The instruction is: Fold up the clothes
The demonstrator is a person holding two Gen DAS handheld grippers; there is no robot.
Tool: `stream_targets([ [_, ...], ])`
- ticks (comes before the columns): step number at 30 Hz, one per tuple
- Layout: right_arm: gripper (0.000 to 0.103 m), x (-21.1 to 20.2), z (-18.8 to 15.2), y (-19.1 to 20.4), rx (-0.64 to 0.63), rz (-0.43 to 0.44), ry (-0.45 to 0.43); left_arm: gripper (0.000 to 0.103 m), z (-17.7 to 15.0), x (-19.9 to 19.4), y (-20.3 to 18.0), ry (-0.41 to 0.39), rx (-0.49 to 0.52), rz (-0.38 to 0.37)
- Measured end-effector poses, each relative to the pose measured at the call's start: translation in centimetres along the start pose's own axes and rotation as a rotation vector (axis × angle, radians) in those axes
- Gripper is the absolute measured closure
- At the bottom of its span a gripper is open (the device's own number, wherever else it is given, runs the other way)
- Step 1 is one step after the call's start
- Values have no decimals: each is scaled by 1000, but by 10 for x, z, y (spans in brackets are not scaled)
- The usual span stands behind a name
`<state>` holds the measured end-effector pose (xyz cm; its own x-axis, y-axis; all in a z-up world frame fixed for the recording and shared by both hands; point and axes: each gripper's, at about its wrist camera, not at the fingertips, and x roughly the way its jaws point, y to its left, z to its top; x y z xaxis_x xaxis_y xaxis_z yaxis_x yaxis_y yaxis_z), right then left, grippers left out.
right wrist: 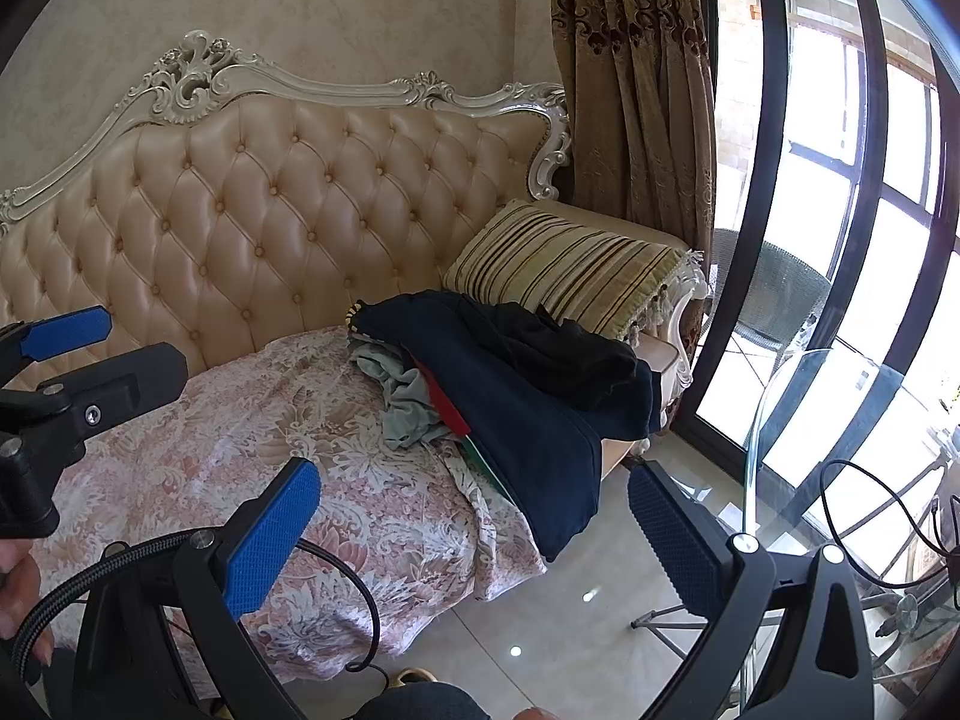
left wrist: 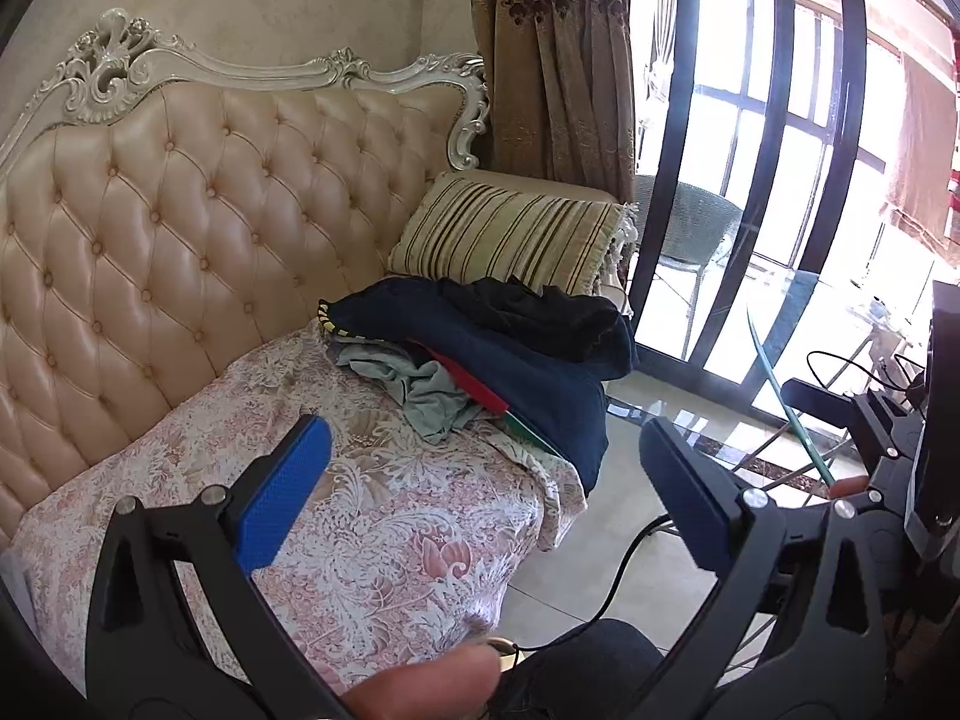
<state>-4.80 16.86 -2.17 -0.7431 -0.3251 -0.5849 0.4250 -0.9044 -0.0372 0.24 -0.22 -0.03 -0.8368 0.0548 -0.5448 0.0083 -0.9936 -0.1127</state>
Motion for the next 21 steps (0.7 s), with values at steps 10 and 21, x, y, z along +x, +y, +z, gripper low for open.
stream_targets([
  [10,0,-1,-1,5,-5,-9,-2,0,-4,4,-3,22,25,6],
  [21,0,-2,3,0,3,-2,3,0,-3,5,-1,34,6,-4],
])
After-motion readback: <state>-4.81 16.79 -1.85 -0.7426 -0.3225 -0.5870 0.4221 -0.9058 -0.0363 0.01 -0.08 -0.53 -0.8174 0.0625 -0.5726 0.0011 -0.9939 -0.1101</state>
